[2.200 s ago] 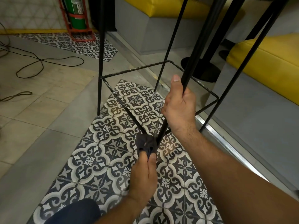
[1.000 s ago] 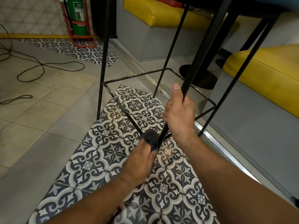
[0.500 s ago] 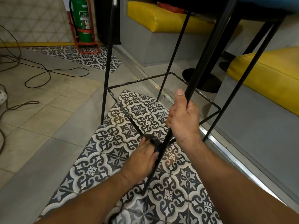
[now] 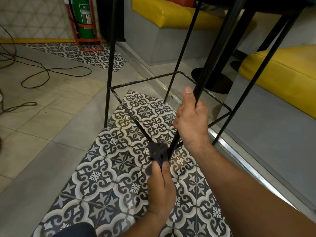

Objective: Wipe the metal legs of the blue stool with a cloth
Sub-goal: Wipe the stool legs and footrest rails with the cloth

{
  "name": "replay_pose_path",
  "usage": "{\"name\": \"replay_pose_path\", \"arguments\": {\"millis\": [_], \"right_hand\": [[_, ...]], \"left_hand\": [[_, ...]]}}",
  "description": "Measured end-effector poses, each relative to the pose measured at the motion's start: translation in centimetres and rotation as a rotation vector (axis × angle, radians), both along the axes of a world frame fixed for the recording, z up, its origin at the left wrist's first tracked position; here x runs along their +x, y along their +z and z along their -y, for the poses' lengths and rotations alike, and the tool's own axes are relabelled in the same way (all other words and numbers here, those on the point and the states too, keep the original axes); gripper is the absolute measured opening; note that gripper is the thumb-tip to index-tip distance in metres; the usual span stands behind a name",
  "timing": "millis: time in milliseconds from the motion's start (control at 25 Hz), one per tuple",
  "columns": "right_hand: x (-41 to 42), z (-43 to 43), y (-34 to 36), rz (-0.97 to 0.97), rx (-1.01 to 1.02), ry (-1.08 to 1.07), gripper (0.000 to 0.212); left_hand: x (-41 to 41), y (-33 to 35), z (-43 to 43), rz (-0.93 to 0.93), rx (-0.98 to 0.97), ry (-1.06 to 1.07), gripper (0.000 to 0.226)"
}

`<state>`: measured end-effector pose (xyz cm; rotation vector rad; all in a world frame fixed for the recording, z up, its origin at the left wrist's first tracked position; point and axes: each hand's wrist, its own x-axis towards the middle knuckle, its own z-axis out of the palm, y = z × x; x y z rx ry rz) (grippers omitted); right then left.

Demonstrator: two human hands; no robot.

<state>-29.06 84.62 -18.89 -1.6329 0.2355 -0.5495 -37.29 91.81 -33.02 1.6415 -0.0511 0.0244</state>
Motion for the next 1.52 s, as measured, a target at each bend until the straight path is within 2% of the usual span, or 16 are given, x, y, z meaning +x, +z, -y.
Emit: {"name": "replay_pose_path", "arguments": {"millis": [120,200,280,360,440,560,680,840,960,1040,1160,1320,1520], "right_hand": [[0.0,-0.1,0.1,0.008,0.008,0.003,0.048],[-0.1,0.0,0.2,0.005,0.015,0.011,0.049],[-0.1,0.1,0.1,-0.001,0.006,0.01,0.049],[-0.1,0.3,0.0,0.004,0.0,0.01,0.051],[0.0,0.4,-0.1,0.004,-0.001,0.015,0.052],[-0.4,0.0,0.4,-0.061,-0.02,-0.007,0.053],[-1.8,-0.2,2.6,-0.251,-0.211,-0.019,0.074],[-4.0,0.6,7.4,-0.671,-0.533,0.059,0.07],[-5.8,0.1,11.3,-0.865,-0.585,0.036,0.066],[-6.7,-1.3,14.5,-0.852,-0.539,0.063,0.052],[-6.2,-3.3,19.9,-0.703,-0.539,0.139,0.034],[-3.0,-6.1,27.5,-0.503,-0.544,0.143,0.036],[-1.1,-8.5,33.8,-0.42,-0.518,0.057,0.032]], "left_hand": [[-1.7,0.1,0.3,-0.092,-0.027,0.035,0.027],[-3.0,-0.8,0.5,-0.148,0.126,-0.1,0.028],[-4.9,-2.2,0.7,-0.154,0.365,-0.23,0.032],[-5.7,-3.0,-0.1,-0.158,0.452,-0.198,0.03],[-4.7,-2.6,-1.9,-0.217,0.386,-0.147,0.014],[-2.8,0.3,-6.2,-0.245,0.308,-0.14,0.016],[0.0,5.8,-9.6,-0.163,0.379,-0.134,0.019],[4.1,15.2,-11.0,-0.027,0.526,-0.084,0.016],[5.5,21.6,-11.5,0.044,0.596,-0.089,0.018],[5.9,25.7,-12.1,0.071,0.6,-0.083,0.018],[6.2,31.0,-13.4,0.111,0.584,-0.071,0.015],[8.1,38.0,-16.2,0.152,0.606,-0.04,0.012],[10.0,44.6,-19.6,0.146,0.563,-0.027,0.013]]}}
